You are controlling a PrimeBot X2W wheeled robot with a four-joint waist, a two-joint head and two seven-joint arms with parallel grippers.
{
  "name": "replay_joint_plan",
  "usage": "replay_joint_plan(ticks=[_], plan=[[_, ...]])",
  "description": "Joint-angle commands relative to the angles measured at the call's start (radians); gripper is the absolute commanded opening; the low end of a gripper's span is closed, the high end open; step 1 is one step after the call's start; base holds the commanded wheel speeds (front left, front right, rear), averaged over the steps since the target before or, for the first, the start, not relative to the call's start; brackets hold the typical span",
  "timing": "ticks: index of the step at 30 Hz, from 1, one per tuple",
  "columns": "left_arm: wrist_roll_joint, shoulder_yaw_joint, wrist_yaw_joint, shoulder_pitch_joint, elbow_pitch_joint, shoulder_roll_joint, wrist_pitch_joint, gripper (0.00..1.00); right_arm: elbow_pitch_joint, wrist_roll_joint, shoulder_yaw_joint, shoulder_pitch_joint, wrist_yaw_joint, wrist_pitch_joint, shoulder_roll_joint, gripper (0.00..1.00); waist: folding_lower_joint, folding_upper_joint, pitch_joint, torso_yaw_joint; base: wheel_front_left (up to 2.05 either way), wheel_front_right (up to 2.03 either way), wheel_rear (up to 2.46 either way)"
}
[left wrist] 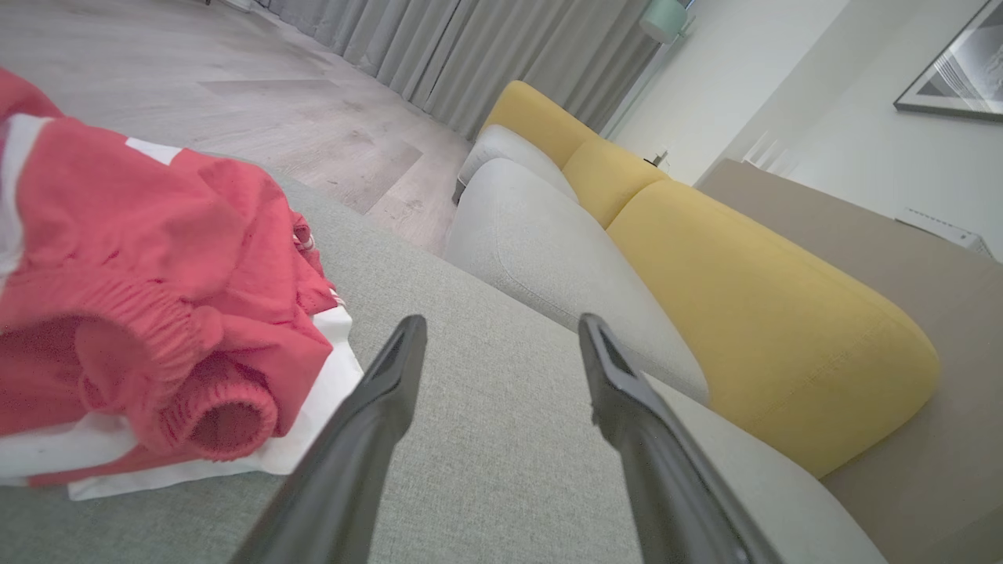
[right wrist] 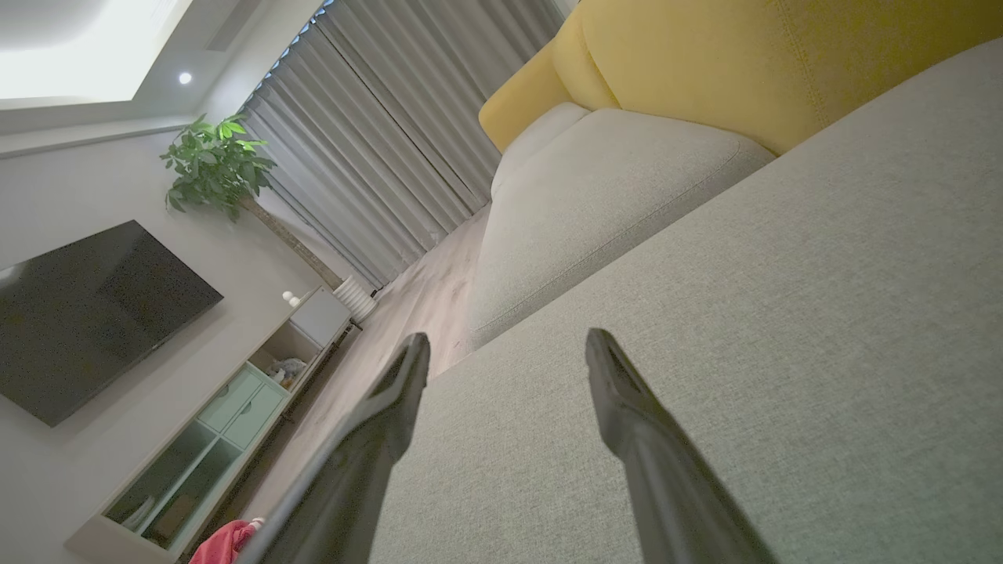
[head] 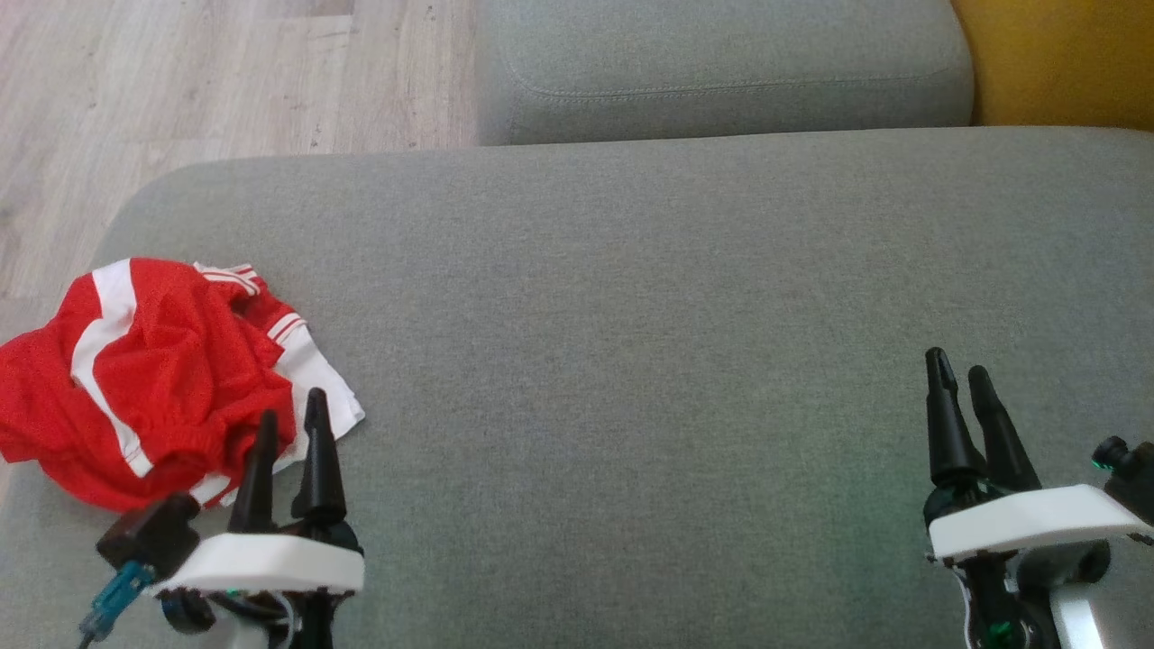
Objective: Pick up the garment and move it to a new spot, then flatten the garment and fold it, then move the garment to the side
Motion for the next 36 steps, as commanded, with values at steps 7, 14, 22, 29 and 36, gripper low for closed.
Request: replay_joint_plan(ticks=[7, 14, 22, 29, 36], plan=[[0.121, -0.008, 0.01, -0.066, -0.016, 0.03, -0.031, 1.0, -0.07, -0.108, 0.021, 0.003, -0.001, 0.015, -0.007, 1.0, 0.0, 0.0, 0.001, 0.004, 0.0, 0.0, 0.0], [0.21, -0.025, 0.02, -0.072, -0.002, 0.035, -0.052, 1.0, -0.09, -0.184, 0.027, 0.013, -0.001, 0.017, -0.008, 1.0, 0.0, 0.0, 0.0, 0.006, 0.0, 0.0, 0.0], [0.291, -0.044, 0.021, -0.08, 0.011, 0.04, -0.073, 1.0, -0.108, -0.259, 0.032, 0.021, -0.001, 0.016, -0.008, 1.0, 0.0, 0.0, 0.0, 0.007, 0.0, 0.0, 0.0], [0.372, -0.063, 0.023, -0.089, 0.031, 0.047, -0.094, 1.0, -0.125, -0.338, 0.039, 0.027, -0.001, 0.012, -0.008, 1.0, 0.0, 0.0, 0.001, 0.009, 0.0, 0.0, 0.0], [0.45, -0.08, 0.028, -0.099, 0.067, 0.053, -0.114, 1.0, -0.137, -0.408, 0.046, 0.035, -0.001, 0.013, -0.009, 1.0, 0.0, 0.0, 0.002, 0.01, 0.0, 0.0, 0.0]])
